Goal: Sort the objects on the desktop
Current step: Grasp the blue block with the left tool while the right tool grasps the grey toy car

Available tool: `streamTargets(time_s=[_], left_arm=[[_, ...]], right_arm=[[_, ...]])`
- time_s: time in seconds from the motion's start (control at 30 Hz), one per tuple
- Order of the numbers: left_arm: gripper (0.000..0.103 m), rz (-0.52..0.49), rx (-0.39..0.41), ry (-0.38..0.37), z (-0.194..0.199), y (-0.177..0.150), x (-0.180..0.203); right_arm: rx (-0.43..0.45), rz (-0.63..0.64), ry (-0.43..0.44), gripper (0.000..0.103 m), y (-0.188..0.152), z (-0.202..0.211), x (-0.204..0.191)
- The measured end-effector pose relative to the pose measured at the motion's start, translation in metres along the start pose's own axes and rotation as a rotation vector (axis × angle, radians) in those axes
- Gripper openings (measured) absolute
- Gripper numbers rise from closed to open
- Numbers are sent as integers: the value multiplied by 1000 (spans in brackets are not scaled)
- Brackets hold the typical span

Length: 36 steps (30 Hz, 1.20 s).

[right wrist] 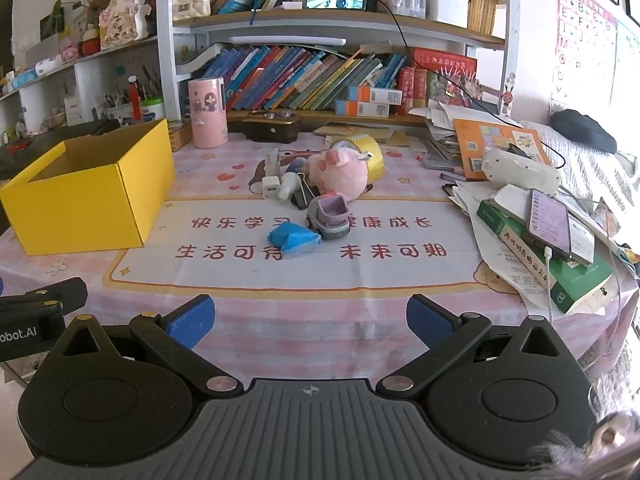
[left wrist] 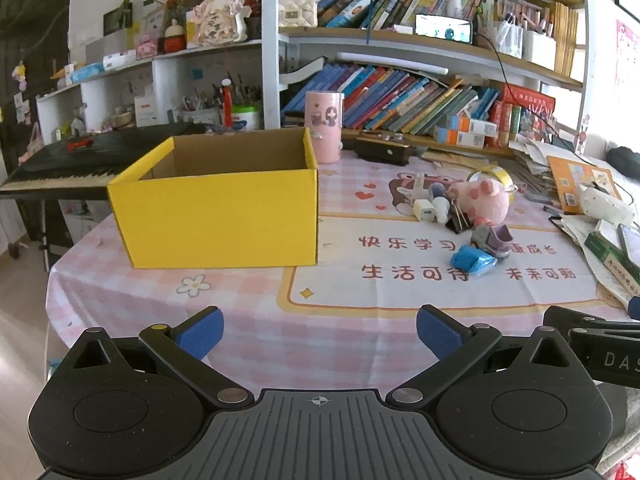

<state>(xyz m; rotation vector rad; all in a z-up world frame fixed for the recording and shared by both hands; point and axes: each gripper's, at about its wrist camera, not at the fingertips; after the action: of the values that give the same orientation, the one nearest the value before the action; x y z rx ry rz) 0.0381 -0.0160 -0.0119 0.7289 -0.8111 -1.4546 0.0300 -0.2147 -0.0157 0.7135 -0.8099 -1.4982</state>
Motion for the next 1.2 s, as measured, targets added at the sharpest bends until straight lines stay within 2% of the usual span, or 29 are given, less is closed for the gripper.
streamTargets(time_s=[0.47, 1.0, 1.2], left_arm=[[103, 0, -28, 6, -31, 13, 21], [103, -5, -41, 8, -75, 39, 68], [103, -10, -55, 13, -91, 48, 88]], right_arm=[[-33, 25, 27, 101, 20, -37, 17], [-40, 36, 57, 100, 56, -86, 57], [-47, 36, 80, 95, 69, -104, 73]])
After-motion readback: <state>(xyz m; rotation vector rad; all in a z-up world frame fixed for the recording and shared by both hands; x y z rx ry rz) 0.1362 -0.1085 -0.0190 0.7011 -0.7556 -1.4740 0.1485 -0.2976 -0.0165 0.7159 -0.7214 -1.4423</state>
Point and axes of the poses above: each gripper's, at about its wrist camera, not at the fingertips, and z roughly against the way its jaws point, x to its right, y to its top, and after that the axes turned 3 degrees about -y, right-handed
